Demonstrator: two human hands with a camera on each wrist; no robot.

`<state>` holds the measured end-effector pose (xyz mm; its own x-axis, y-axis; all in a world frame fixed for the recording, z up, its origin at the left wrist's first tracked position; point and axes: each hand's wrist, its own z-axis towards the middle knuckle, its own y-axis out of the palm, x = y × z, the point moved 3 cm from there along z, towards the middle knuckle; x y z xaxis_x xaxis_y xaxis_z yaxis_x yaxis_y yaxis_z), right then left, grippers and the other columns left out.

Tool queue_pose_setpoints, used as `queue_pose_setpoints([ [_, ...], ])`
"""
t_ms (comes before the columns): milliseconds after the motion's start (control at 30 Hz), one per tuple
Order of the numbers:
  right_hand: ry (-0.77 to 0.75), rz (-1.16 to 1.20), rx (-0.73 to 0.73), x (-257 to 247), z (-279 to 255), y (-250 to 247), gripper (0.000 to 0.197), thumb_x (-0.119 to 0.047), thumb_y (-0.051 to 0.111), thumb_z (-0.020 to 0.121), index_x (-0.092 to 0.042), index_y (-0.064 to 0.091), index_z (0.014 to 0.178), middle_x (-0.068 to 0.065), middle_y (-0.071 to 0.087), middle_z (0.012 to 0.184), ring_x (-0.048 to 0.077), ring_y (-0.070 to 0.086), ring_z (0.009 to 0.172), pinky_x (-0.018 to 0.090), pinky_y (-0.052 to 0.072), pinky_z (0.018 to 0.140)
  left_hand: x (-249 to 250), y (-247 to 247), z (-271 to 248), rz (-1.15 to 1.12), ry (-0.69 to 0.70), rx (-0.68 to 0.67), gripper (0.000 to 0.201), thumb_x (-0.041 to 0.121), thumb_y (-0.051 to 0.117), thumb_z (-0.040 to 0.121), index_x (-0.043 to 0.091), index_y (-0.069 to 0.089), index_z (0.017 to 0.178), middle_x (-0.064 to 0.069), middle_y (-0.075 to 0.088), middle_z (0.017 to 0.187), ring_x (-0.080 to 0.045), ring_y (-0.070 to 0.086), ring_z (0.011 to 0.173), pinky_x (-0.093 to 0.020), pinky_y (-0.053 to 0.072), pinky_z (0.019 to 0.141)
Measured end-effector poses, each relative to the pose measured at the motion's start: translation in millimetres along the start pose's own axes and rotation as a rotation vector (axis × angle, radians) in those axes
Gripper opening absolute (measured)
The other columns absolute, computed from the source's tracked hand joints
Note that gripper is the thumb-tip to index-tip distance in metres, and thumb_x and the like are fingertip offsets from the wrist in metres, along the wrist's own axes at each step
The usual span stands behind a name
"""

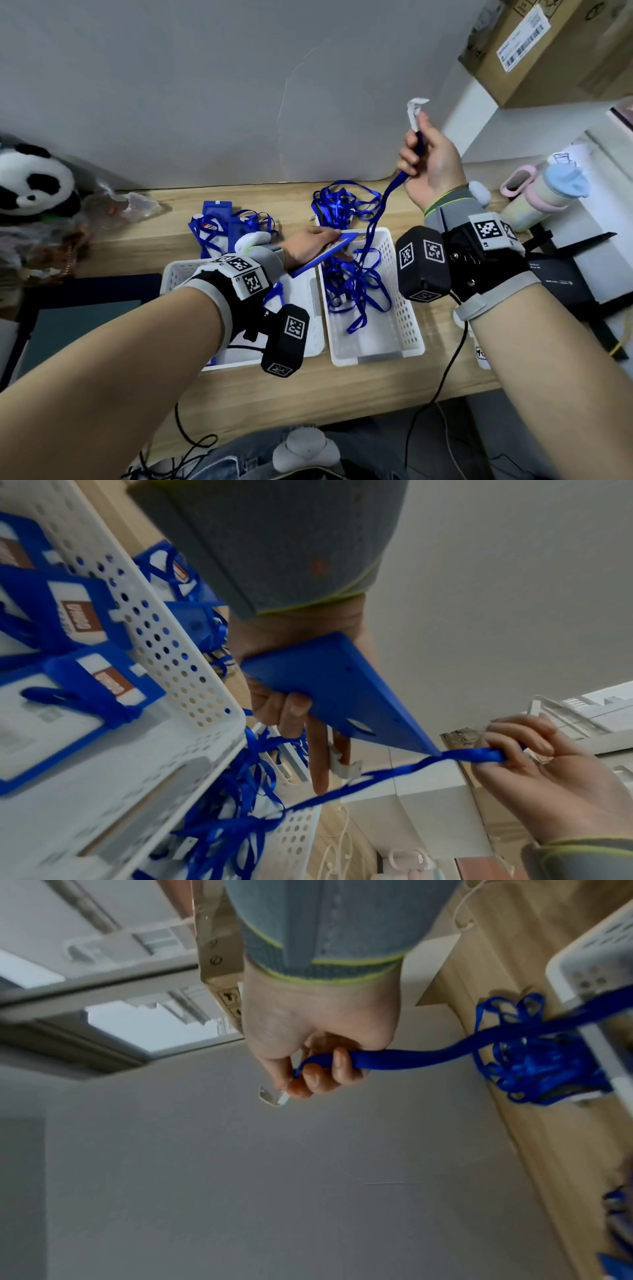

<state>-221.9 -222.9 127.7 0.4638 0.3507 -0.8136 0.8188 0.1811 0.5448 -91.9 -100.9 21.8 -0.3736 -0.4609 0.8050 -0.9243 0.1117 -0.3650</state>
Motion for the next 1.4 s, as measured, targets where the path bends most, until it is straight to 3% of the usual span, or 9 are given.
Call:
queue_pose_setpoints([
  [67, -0.056, 0.049, -0.024, -13, 0, 4, 0.023, -0.024, 0.042, 0.099, -0.021, 0.050, 0.078, -0.007, 0.042, 0.045, 0.003, 0.027, 0.033, 0.016, 0.013, 0.035, 12, 7, 1, 0.009, 0.044, -0.021, 0.039, 0.037, 0.033, 0.101, 0.018, 0.067, 0.102, 0.005, 0.066, 0.080, 0.002, 0.047, 0.045, -0.005, 0.035, 0.043],
  [233, -0.028, -0.058, -0.144, -19, -4, 14, 0.022, -0.025, 0.041, 0.099, -0.018, 0.054, 0.084, -0.008, 0.052, 0.051, 0.002, 0.033, 0.034, 0.014, 0.017, 0.036, 10, 4, 2, -0.059, 0.065, -0.090, 0.036, 0.034, 0.031, 0.102, 0.015, 0.052, 0.124, -0.011, 0.072, 0.099, 0.008, 0.056, 0.058, -0.001, 0.039, 0.052],
  [300, 0.022, -0.226, -0.214, -12, -8, 17, 0.023, -0.026, 0.042, 0.098, -0.015, 0.058, 0.088, -0.010, 0.057, 0.055, 0.001, 0.036, 0.036, 0.014, 0.018, 0.038, -2, -6, 0, -0.072, 0.008, -0.043, 0.045, 0.043, 0.036, 0.098, 0.009, 0.056, 0.118, -0.009, 0.073, 0.089, 0.001, 0.046, 0.040, -0.012, 0.037, 0.044],
  [400, 0.107, -0.455, -0.347, -1, -14, 26, 0.022, -0.022, 0.043, 0.097, -0.013, 0.060, 0.087, -0.008, 0.060, 0.056, 0.002, 0.040, 0.036, 0.016, 0.015, 0.040, -19, -28, -4, -0.057, -0.079, 0.092, 0.048, 0.055, 0.048, 0.088, 0.011, 0.066, 0.099, 0.000, 0.066, 0.075, -0.010, 0.052, 0.056, -0.024, 0.045, 0.062],
  [500, 0.220, -0.758, -0.445, 21, -19, 34, 0.017, -0.015, 0.048, 0.095, -0.013, 0.063, 0.085, -0.007, 0.055, 0.049, 0.001, 0.033, 0.031, 0.013, 0.014, 0.035, -33, -43, -13, -0.261, -0.095, 0.137, 0.024, 0.041, 0.063, 0.084, 0.017, 0.064, 0.079, -0.002, 0.064, 0.073, -0.015, 0.056, 0.063, -0.025, 0.048, 0.065],
  [667, 0.224, -1.275, -0.341, 63, -22, 34, 0.011, -0.028, 0.068, 0.083, -0.023, 0.066, 0.074, -0.007, 0.044, 0.049, 0.007, 0.029, 0.043, 0.018, 0.022, 0.042, -45, -59, -34, -0.349, -0.044, 0.148, 0.011, 0.027, 0.062, 0.088, 0.020, 0.061, 0.079, 0.000, 0.067, 0.076, -0.011, 0.063, 0.061, -0.020, 0.052, 0.055],
  [1000, 0.217, -1.419, -0.371, 110, -35, 38, 0.042, -0.033, 0.075, 0.076, 0.003, 0.068, 0.095, 0.009, 0.054, 0.076, 0.016, 0.046, 0.072, 0.026, 0.037, 0.065, -61, -73, -57, -0.389, -0.044, 0.114, 0.009, 0.026, 0.065, 0.084, 0.018, 0.067, 0.089, -0.004, 0.070, 0.088, -0.020, 0.066, 0.076, -0.029, 0.054, 0.069],
  [1300, 0.212, -1.500, -0.443, 119, -53, 55, 0.023, -0.021, 0.065, 0.083, 0.001, 0.070, 0.089, 0.003, 0.049, 0.058, 0.005, 0.040, 0.044, 0.011, 0.028, 0.036, -58, -79, -73, -0.378, -0.047, 0.125, 0.005, 0.024, 0.062, 0.087, 0.023, 0.067, 0.087, 0.005, 0.071, 0.078, -0.009, 0.066, 0.066, -0.021, 0.053, 0.061],
  [1400, 0.211, -1.465, -0.450, 123, -53, 55, 0.029, -0.022, 0.064, 0.084, 0.002, 0.070, 0.097, 0.019, 0.062, 0.080, 0.015, 0.050, 0.070, 0.022, 0.037, 0.057, -58, -80, -76, -0.382, -0.051, 0.125, 0.005, 0.024, 0.062, 0.088, 0.024, 0.066, 0.086, 0.008, 0.071, 0.070, -0.006, 0.067, 0.060, -0.018, 0.052, 0.056],
])
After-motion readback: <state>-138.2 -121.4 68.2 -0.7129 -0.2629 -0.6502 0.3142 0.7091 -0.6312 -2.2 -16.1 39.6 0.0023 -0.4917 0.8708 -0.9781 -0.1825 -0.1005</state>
